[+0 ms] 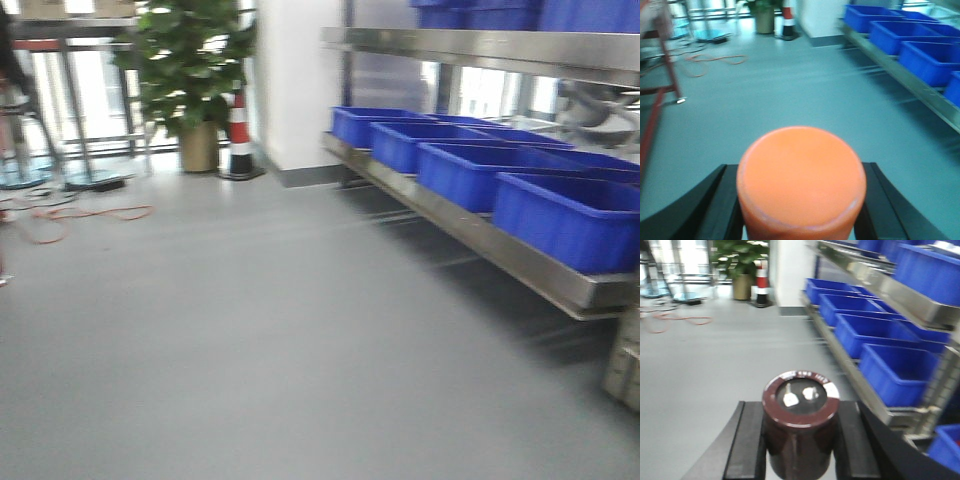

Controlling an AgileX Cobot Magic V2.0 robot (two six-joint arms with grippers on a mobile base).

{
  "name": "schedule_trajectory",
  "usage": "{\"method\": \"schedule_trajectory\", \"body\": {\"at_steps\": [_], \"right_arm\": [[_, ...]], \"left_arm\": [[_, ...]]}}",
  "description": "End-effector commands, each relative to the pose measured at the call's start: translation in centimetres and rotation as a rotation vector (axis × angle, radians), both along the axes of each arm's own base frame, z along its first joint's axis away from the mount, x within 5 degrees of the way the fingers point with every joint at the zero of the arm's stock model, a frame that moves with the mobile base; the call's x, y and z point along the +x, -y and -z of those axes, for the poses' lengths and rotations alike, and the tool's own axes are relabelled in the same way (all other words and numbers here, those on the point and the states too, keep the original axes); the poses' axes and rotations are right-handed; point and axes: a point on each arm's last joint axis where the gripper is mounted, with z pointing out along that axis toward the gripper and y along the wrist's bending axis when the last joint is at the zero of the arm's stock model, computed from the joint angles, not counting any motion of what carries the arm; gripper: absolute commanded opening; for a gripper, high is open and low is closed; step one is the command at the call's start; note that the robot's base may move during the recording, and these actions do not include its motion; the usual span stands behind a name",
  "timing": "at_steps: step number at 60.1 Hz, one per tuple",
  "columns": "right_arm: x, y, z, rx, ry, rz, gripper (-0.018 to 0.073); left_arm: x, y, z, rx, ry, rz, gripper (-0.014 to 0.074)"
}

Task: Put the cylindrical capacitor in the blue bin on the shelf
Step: 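Turn and drive the base up to the shelf of blue bins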

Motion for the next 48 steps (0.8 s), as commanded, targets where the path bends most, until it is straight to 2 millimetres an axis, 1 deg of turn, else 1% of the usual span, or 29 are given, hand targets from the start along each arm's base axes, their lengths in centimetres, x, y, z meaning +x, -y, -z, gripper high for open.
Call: {"method": "schedule_trajectory", "body": {"at_steps": [1, 48], "right_arm": [[-0.03, 0.00, -0.27, 0.004, 0.028, -0.001, -0.0025], [-0.03, 0.00, -0.27, 0.004, 0.028, -0.001, -0.0025]], "left_arm": [[-0.02, 0.09, -0.24, -0.011, 0.023, 0.007, -0.0111], [-0.02, 0.09, -0.24, -0.011, 0.023, 0.007, -0.0111]]}}
